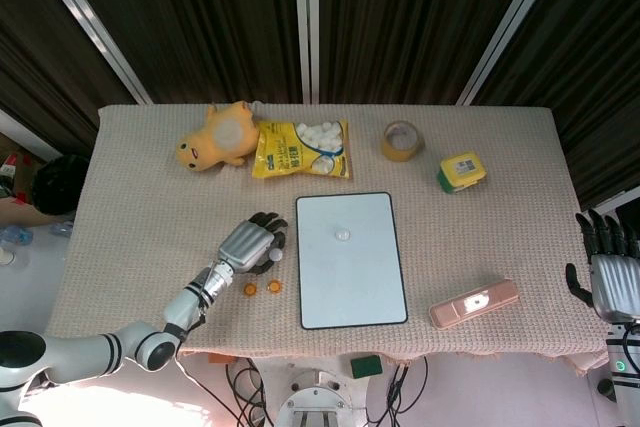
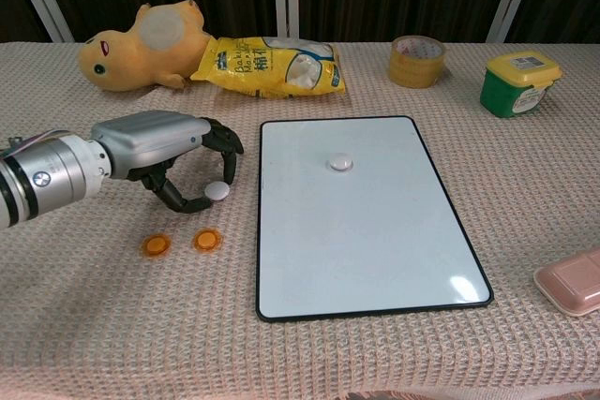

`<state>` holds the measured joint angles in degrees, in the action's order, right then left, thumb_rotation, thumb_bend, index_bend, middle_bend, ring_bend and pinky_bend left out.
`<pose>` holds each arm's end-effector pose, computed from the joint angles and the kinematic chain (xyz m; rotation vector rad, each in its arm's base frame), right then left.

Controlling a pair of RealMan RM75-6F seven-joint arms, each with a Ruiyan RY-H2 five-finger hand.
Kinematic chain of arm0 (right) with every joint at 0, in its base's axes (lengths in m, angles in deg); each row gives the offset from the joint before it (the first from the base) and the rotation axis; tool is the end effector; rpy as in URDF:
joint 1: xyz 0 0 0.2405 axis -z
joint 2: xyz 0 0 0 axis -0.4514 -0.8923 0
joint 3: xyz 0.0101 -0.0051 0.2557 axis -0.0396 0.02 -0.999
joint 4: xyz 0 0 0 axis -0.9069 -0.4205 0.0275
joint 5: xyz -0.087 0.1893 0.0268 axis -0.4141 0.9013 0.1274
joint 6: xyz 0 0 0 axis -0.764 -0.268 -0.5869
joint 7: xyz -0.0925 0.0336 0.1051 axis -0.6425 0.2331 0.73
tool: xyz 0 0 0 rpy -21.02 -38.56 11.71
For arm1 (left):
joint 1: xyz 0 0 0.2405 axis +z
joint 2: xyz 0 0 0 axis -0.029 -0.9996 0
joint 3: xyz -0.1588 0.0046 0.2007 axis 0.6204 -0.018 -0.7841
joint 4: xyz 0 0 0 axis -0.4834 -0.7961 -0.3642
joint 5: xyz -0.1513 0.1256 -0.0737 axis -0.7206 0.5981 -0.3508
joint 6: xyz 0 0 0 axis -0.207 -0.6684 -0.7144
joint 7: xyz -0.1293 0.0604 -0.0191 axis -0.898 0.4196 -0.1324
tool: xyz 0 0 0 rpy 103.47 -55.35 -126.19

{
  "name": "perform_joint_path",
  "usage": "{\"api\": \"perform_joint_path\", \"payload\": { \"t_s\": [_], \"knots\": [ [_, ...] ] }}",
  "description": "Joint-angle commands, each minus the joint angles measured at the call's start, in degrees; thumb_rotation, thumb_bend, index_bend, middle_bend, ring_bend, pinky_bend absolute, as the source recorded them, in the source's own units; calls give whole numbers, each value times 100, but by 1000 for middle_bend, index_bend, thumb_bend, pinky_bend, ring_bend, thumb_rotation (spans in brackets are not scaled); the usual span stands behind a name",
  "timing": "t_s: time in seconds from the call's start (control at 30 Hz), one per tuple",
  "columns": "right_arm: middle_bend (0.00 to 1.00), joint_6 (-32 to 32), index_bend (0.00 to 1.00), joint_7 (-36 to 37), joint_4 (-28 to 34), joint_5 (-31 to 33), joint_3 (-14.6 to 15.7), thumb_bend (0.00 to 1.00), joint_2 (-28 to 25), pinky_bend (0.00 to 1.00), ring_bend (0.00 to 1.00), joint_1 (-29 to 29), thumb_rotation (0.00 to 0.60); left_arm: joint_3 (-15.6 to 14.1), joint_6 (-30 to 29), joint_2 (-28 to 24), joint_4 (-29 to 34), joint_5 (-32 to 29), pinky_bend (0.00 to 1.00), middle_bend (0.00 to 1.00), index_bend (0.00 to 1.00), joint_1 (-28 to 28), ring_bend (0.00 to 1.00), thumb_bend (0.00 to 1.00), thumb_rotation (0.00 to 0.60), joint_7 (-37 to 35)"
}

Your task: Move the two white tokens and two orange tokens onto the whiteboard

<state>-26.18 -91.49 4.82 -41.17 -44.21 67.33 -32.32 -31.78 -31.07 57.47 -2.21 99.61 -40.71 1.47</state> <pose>-0.3326 -0.1955 0.1669 1.3418 -0.8273 0.7219 -0.1545 0.3119 -0.0731 -2.0923 -0.9595 -0.8774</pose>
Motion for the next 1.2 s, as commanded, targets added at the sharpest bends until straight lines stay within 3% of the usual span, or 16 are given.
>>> {"api": "perform_joint_path", "payload": {
  "t_s": [0.03, 0.47, 0.77, 1.0, 1.2],
  "knots": [
    [0, -1, 0, 6, -5, -4, 2, 477, 2, 0, 0, -1, 600, 5, 15, 2, -8, -33, 146, 171, 458, -5, 82, 304, 600, 52],
    [0, -29, 0, 47, -39, -4, 4, 477, 19, 0, 0, 14, 600, 135, 38, -39, 107, 101, 149, 198, 497, -127, 84, 310, 600, -89],
    [0, -88, 0, 24, -23, 4, 10, 477, 21, 0, 0, 52, 600, 552, 278, 272, 104, 270, 166, 193, 515, -746, 80, 310, 600, 80],
    [0, -283, 0, 21, 95, -63, -28, 477, -88, 0, 0, 114, 600, 875, 483, 971, -744, -140, 165, 161, 517, -1146, 65, 310, 600, 287],
    [0, -324, 0, 143, 96, -26, -62, 477, -149, 0, 0, 152, 600, 957, 669, 1198, -1188, -521, 165, 161, 518, -1327, 65, 310, 600, 553]
  ]
}}
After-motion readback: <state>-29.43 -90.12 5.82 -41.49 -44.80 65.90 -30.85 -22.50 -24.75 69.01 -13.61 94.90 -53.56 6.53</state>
